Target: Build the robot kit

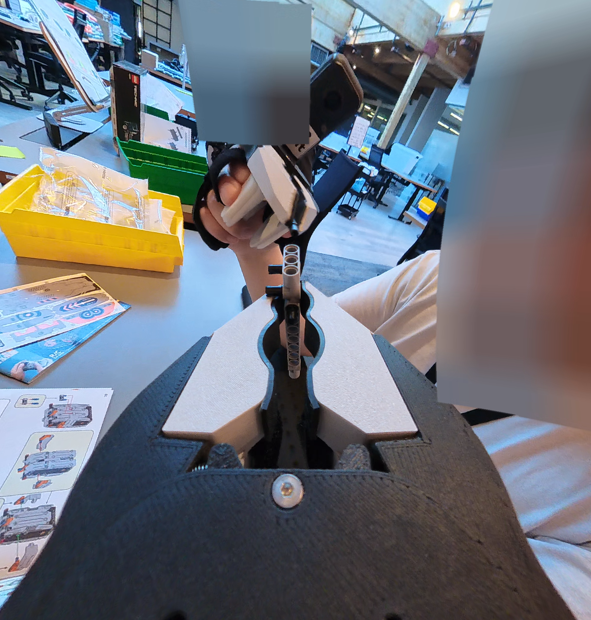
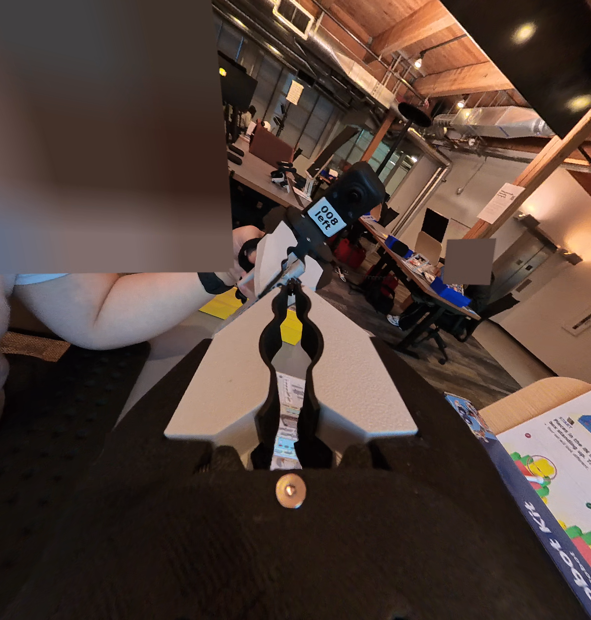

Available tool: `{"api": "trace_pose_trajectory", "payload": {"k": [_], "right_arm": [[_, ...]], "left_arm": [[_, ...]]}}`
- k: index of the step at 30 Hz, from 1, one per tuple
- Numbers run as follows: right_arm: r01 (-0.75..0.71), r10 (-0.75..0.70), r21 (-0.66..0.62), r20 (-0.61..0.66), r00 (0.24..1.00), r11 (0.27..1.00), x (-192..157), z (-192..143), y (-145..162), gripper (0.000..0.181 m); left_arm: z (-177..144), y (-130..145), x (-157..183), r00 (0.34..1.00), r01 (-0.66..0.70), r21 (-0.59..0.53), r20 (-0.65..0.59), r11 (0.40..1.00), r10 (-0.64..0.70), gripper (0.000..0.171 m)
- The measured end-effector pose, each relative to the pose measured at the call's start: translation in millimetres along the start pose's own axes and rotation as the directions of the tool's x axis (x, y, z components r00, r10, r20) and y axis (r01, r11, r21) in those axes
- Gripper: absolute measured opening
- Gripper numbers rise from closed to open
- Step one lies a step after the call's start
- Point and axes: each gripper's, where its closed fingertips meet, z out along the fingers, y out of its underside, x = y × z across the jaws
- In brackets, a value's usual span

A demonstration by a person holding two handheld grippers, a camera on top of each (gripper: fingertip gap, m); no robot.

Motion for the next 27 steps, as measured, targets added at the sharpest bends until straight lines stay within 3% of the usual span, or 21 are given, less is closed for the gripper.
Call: {"api": "trace_pose_trajectory", "payload": {"k": [27], "right_arm": [[-0.025,0.027,-0.012,0.11,0.994,1.0,-19,14,4,0.003]], "left_arm": [[7,1,12,0.999,-0.012,-0.015,-0.053,1.0,0.011,0.005]]}}
